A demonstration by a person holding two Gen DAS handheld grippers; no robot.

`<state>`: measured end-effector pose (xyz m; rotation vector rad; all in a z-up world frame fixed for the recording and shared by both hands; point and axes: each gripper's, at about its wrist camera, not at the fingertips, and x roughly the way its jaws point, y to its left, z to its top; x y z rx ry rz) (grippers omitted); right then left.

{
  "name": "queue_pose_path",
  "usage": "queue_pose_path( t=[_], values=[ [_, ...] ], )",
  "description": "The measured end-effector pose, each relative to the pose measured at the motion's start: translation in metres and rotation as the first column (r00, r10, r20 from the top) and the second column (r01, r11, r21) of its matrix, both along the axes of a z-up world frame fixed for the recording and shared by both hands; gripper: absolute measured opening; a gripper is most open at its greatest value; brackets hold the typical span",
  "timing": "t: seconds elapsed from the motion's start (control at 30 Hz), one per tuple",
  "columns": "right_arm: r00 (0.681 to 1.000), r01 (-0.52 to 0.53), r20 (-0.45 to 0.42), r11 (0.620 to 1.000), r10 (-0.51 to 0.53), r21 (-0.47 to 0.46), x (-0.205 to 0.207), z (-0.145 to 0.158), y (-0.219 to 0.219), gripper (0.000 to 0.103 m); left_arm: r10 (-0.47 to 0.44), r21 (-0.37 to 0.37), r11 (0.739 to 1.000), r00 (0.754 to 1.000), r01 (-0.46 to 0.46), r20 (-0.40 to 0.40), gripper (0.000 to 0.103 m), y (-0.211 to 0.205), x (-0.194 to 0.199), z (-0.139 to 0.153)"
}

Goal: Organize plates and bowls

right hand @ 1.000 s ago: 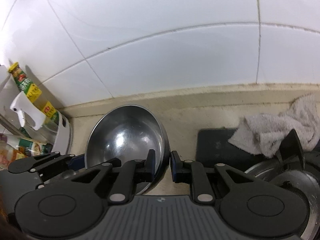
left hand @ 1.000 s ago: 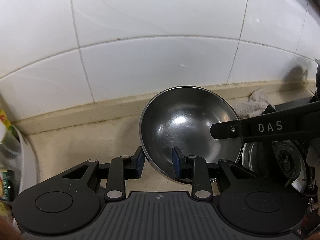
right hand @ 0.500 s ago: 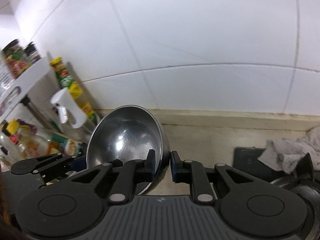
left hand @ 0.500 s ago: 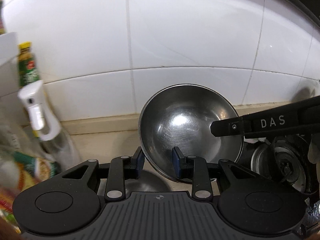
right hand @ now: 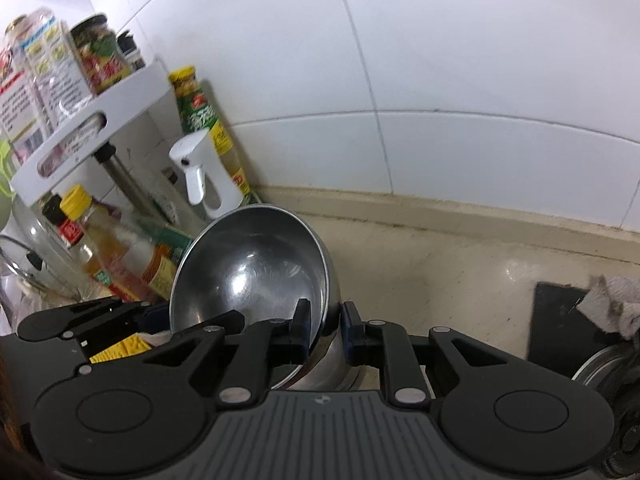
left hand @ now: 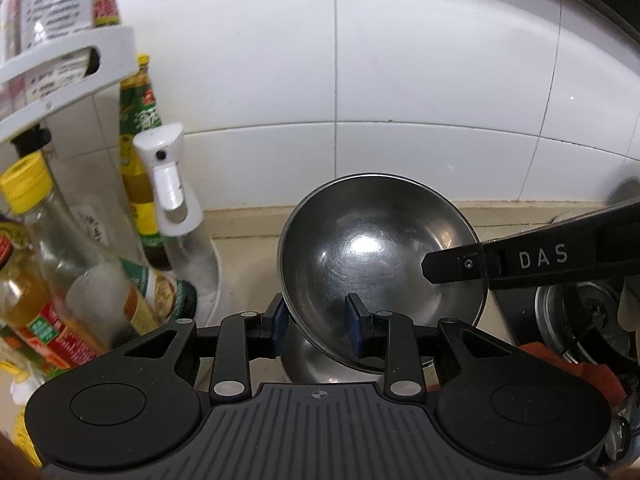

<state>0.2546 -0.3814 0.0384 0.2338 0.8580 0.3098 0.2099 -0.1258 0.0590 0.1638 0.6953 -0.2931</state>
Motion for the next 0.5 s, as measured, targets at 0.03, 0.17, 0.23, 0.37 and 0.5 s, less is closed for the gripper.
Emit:
queue_pose_path(
  t=[0.03, 0.17, 0.23, 0.37, 0.5],
  values=[
    [1.000, -0.003, -0.005, 1.000, 0.003, -0.002, -0.001, -0.001, 0.002, 0.014, 0.002, -0.001, 1.000, 1.000, -0.002, -0.003, 0.038, 0.001, -0.001, -0.001],
    [1.000, -0.007, -0.026, 1.000, 0.006, -0.013, -0.001, -0.008, 0.011, 0.014, 0.002, 0.004, 1.000, 1.000, -0.002, -0.024, 0.038, 0.003, -0.003, -0.008],
    [0.999, -0.004, -0.037, 1.000, 0.003, -0.015, 0.000, -0.011, 0.012, 0.014, 0.000, 0.004, 1.000, 0.999, 0.000, -0.033, 0.038, 0.003, -0.003, -0.009],
    [0.999, -0.002, -0.053, 1.000, 0.001, -0.022, 0.001, -0.016, 0.013, 0.014, -0.003, 0.002, 1.000, 0.999, 0.003, -0.041, 0.038, 0.005, -0.001, -0.011],
    [0.998, -0.003, -0.066, 1.000, 0.001, -0.028, 0.004, -0.019, 0.014, 0.014, -0.004, 0.004, 1.000, 0.999, 0.004, -0.049, 0.038, 0.005, 0.003, -0.013]
  ],
)
